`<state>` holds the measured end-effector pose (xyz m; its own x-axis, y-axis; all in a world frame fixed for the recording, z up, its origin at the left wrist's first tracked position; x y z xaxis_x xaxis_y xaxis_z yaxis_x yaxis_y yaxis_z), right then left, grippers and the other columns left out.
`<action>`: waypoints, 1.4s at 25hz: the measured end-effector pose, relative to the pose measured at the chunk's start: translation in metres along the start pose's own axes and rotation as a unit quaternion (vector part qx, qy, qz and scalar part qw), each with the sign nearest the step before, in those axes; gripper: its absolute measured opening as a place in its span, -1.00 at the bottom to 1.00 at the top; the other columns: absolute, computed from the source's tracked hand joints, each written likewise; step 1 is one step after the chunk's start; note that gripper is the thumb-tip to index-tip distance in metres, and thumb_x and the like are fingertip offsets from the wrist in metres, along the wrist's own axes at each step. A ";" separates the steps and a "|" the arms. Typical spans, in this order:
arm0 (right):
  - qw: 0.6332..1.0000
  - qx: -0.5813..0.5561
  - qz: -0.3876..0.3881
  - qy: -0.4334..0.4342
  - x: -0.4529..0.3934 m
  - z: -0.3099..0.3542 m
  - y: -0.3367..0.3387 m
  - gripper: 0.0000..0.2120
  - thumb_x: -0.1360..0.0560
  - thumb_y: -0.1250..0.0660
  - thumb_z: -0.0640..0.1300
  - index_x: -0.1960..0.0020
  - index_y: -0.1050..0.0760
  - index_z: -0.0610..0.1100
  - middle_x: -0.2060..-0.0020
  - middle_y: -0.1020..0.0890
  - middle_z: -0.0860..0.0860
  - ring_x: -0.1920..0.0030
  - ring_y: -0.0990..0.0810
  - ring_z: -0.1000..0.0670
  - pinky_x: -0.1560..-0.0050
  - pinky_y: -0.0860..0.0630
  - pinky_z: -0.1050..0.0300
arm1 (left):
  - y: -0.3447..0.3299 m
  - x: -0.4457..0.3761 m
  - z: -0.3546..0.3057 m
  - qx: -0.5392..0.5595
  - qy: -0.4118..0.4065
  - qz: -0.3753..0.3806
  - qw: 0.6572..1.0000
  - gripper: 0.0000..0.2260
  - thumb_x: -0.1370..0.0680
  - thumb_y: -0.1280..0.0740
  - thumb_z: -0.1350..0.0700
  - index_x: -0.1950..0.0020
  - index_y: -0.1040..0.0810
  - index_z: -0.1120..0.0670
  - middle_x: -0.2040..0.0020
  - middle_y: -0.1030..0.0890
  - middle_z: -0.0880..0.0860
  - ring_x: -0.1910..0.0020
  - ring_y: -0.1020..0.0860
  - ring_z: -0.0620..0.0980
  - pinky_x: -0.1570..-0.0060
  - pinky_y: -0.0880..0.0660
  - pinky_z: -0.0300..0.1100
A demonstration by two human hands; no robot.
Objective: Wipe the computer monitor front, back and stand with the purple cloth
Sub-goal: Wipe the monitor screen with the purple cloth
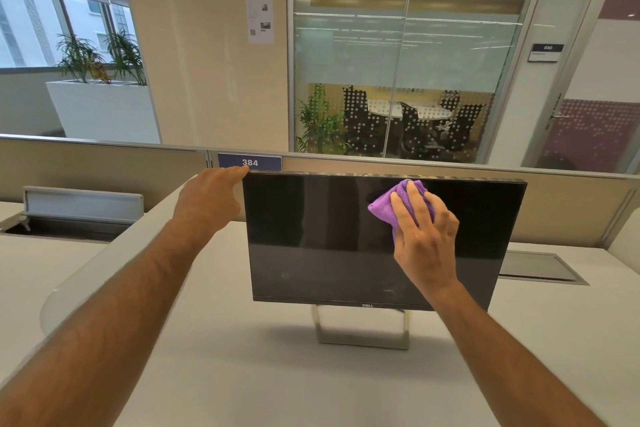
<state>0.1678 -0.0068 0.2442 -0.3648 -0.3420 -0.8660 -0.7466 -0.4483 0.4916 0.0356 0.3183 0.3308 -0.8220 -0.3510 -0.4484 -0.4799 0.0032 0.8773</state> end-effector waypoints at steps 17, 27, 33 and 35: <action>0.978 -0.125 -0.087 -0.140 0.030 -0.057 0.015 -0.43 -0.46 -0.42 -0.19 -0.45 -0.38 -0.18 -0.44 -0.39 -0.18 -0.33 -0.38 -0.24 -0.24 -0.45 -0.16 | 0.000 0.003 0.000 -0.005 0.000 -0.003 1.000 -0.44 -0.55 -0.32 0.29 -0.53 -0.31 0.01 -0.41 -0.47 0.12 -0.31 -0.49 0.22 -0.26 -0.47 0.09; 0.946 -0.046 0.096 0.306 0.012 0.118 -0.037 -0.32 -0.34 -0.57 -0.12 -0.40 -0.40 -0.09 -0.42 -0.43 -0.13 -0.38 -0.39 -0.22 -0.33 -0.39 -0.17 | 0.000 0.003 0.001 -0.004 -0.002 -0.003 1.000 -0.45 -0.55 -0.32 0.26 -0.52 -0.32 0.00 -0.40 -0.49 0.09 -0.29 -0.51 0.19 -0.24 -0.48 0.04; 0.867 -0.002 0.172 0.467 0.021 0.168 -0.056 -0.37 -0.40 -0.53 -0.10 -0.40 -0.37 -0.10 -0.45 -0.37 -0.15 -0.43 -0.34 -0.26 -0.37 -0.38 -0.20 | -0.002 0.000 0.004 -0.008 -0.016 -0.005 1.000 -0.44 -0.53 -0.36 0.23 -0.52 -0.32 0.00 -0.39 -0.50 0.08 -0.30 -0.51 0.17 -0.25 -0.48 0.05; 0.817 0.056 0.204 0.537 0.026 0.174 -0.056 -0.34 -0.39 -0.54 -0.10 -0.41 -0.37 -0.09 -0.45 -0.38 -0.14 -0.42 -0.33 -0.25 -0.35 -0.38 -0.22 | -0.003 0.000 0.005 -0.004 -0.018 -0.011 1.000 -0.43 -0.53 -0.36 0.22 -0.52 -0.32 0.00 -0.39 -0.50 0.08 -0.30 -0.51 0.17 -0.27 -0.48 0.05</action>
<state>0.1037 0.1532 0.1782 0.0560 -0.9982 -0.0227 -0.7529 -0.0571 0.6556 0.0350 0.3225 0.3276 -0.8216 -0.3172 -0.4736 -0.4962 -0.0110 0.8682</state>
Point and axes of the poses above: each hand's wrist, its own x-axis away from the middle knuckle, its own y-axis out of the back of the hand, z = x × y, the point moved 3 cm from there along -x, towards the middle knuckle
